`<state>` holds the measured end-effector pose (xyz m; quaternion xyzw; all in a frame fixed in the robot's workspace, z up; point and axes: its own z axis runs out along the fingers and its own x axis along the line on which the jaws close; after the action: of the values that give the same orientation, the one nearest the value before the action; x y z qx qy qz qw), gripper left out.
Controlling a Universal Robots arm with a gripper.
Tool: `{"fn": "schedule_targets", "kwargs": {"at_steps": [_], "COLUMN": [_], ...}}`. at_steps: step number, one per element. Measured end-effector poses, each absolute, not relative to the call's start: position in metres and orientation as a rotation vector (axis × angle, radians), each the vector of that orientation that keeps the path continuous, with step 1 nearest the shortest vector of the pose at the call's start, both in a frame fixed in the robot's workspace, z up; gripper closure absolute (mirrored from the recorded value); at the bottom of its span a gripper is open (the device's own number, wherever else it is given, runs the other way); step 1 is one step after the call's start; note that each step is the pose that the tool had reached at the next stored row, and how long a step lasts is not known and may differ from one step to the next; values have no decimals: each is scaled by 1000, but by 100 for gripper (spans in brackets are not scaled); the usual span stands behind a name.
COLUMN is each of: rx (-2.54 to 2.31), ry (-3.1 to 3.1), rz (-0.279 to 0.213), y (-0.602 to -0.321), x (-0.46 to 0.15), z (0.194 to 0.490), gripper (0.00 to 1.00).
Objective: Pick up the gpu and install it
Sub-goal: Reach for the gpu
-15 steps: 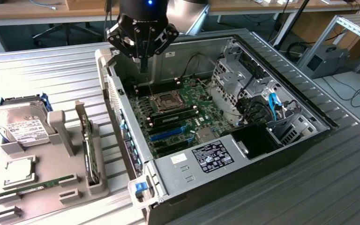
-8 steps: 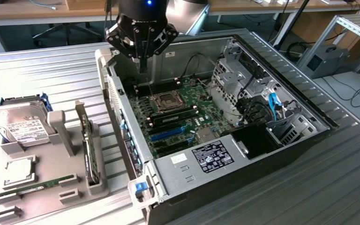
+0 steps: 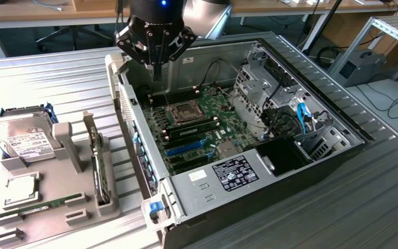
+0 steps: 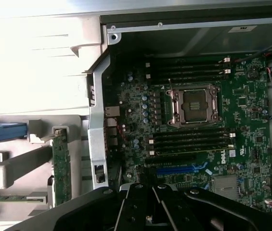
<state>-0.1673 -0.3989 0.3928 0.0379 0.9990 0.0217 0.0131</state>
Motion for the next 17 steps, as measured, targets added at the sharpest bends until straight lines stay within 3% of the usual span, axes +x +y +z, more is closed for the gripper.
{"fn": "schedule_targets", "kwargs": {"at_steps": [17], "rx": [118], "ry": [3112], "rz": [68], "y": [-399], "x": [-173], "z": [393], "gripper": [89]}}
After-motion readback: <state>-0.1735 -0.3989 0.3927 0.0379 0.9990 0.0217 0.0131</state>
